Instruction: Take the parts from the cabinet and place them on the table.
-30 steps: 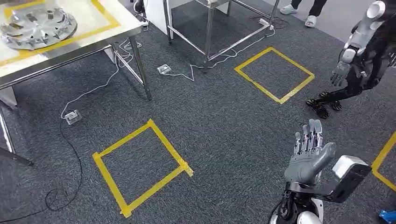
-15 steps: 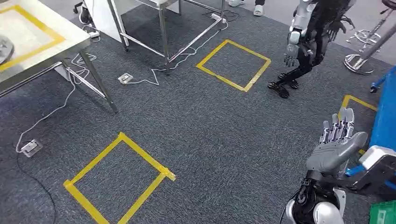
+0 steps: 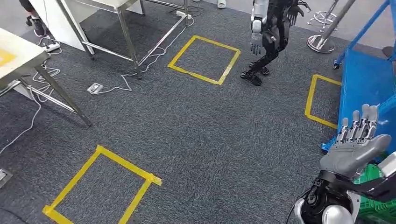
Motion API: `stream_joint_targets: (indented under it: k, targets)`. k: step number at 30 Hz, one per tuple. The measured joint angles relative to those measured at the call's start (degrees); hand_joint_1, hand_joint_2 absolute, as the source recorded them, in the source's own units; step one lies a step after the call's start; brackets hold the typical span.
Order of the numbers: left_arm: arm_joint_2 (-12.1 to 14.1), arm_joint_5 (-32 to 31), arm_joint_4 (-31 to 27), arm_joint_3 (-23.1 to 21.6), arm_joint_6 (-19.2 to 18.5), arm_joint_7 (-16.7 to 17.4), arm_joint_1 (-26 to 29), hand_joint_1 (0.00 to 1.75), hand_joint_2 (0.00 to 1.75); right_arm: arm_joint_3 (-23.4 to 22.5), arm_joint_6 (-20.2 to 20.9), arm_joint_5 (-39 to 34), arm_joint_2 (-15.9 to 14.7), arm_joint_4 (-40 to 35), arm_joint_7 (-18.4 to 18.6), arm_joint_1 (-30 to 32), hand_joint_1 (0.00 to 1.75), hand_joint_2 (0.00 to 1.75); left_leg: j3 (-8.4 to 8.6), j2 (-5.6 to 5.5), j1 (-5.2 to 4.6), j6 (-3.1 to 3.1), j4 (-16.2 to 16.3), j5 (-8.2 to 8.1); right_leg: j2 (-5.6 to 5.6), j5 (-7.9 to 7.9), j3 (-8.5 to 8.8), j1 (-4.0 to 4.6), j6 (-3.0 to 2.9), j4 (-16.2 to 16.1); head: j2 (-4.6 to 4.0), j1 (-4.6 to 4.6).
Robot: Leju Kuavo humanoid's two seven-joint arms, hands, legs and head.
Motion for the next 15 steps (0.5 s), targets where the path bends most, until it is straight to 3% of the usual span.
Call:
stream_joint_targets:
  k: [1,2,4,5,6,7,8,9,10,11,12,14,15]
  targets:
    - [0.0,-0.1,0.0,0.0,0.0,-0.1,0.0,0.0,0.0,-0.1,0.0,0.0,0.1,-0.3,-0.2,0.1,0.0,0.0,0.01,-4.94,0.28,-0.06,1.3,-0.8,0.26,0.07,0.49,0.04,-0.27,-0.5,-0.04,-0.5]
    - [0.0,-0.1,0.0,0.0,0.0,-0.2,0.1,0.0,0.0,0.0,0.0,0.0,0.1,-0.3,-0.3,-0.3,0.0,0.0,-1.57,-6.85,0.19,0.16,4.6,-2.52,0.72,0.09,0.68,0.01,-0.62,-0.5,0.0,-0.81]
    - [0.0,-0.1,0.0,-0.3,0.0,-0.2,0.3,0.0,0.0,0.0,0.0,0.0,0.2,-0.3,-0.3,0.0,0.0,0.0,-7.1,-7.36,0.09,0.28,14.3,-6.47,2.17,-0.18,0.76,0.33,-1.16,-0.4,-0.02,-1.6]
    - [0.0,-0.1,0.0,-0.3,0.0,-0.2,0.5,0.0,0.0,0.0,0.0,-0.1,0.2,-0.3,-0.3,0.1,0.0,0.0,-9.24,-7.32,0.05,0.31,17.3,-6.95,2.99,-0.28,0.8,0.46,-1.3,-0.4,-0.02,-1.64]
    - [0.1,-0.1,0.1,-0.3,0.0,-0.1,0.7,0.0,0.0,0.0,0.0,-0.1,0.2,-0.3,-0.4,0.1,0.0,0.0,-10.27,-7.21,0.01,0.37,17.8,-5.88,3.93,-0.38,0.88,0.54,-1.29,-0.3,-0.02,-1.66]
    - [0.1,-0.1,0.1,-0.4,0.0,-0.1,0.7,0.0,0.0,0.0,0.0,-0.1,0.3,-0.3,-0.5,0.1,0.0,0.0,-10.02,-7.22,0.02,0.51,15.6,-3.31,4.84,-0.6,1.1,0.56,-1.26,-0.2,-0.02,-1.81]
    - [0.1,-0.1,0.1,-0.4,0.0,-0.1,0.7,0.0,0.0,0.0,0.0,-0.1,0.3,-0.3,-0.5,0.1,0.0,0.0,-8.53,-7.5,0.05,0.7,11.3,0.03,5.68,-0.86,1.38,0.55,-1.16,0.0,-0.02,-1.94]
    - [0.1,-0.2,0.1,-0.4,0.0,-0.1,0.7,0.0,0.0,0.0,0.0,-0.1,0.3,-0.3,-0.5,0.1,0.0,0.0,-6.69,-8.68,0.07,0.83,6.4,3.15,6.41,-1.21,1.63,0.5,-0.99,0.3,-0.02,-2.1]
    - [0.1,-0.3,0.1,-0.4,0.0,-0.1,0.7,0.0,0.0,0.0,0.0,-0.2,0.4,-0.3,-0.5,0.2,0.0,0.0,-5.56,-12.41,0.32,1.06,3.1,4.36,6.91,-1.58,1.43,0.27,-0.74,0.6,-0.02,-2.38]
    - [0.2,-0.4,0.1,-0.5,0.0,0.1,0.7,0.0,0.0,0.0,0.0,-0.4,0.5,-0.3,-0.6,0.0,0.0,0.0,-5.19,-14.46,0.65,1.15,2.0,3.84,7.81,-1.93,1.07,0.43,-0.24,1.3,-0.02,-2.4]
    - [0.2,-0.6,0.1,-0.7,0.0,0.2,0.6,0.0,0.0,0.0,0.0,-0.7,0.5,-0.3,-0.6,0.0,0.0,0.0,-4.86,-13.63,0.46,1.08,2.0,3.5,8.57,-1.78,0.71,0.07,0.07,1.2,-0.02,-2.38]
    - [0.3,-1.0,0.1,-1.0,0.0,0.5,0.8,0.0,0.0,0.0,0.0,-1.3,0.6,-0.3,-1.0,0.2,0.0,0.0,-4.57,-12.01,-0.04,1.6,1.6,3.36,10.38,-1.5,0.59,-0.51,0.97,0.8,-0.02,-2.45]
    - [0.3,-1.2,0.0,-1.3,0.0,0.5,0.7,0.0,0.0,0.0,0.0,-1.5,0.6,-0.3,-1.2,0.2,0.0,0.0,-4.09,-10.87,0.46,1.96,0.8,3.58,11.03,-1.64,0.38,-0.43,1.18,0.8,-0.02,-2.51]
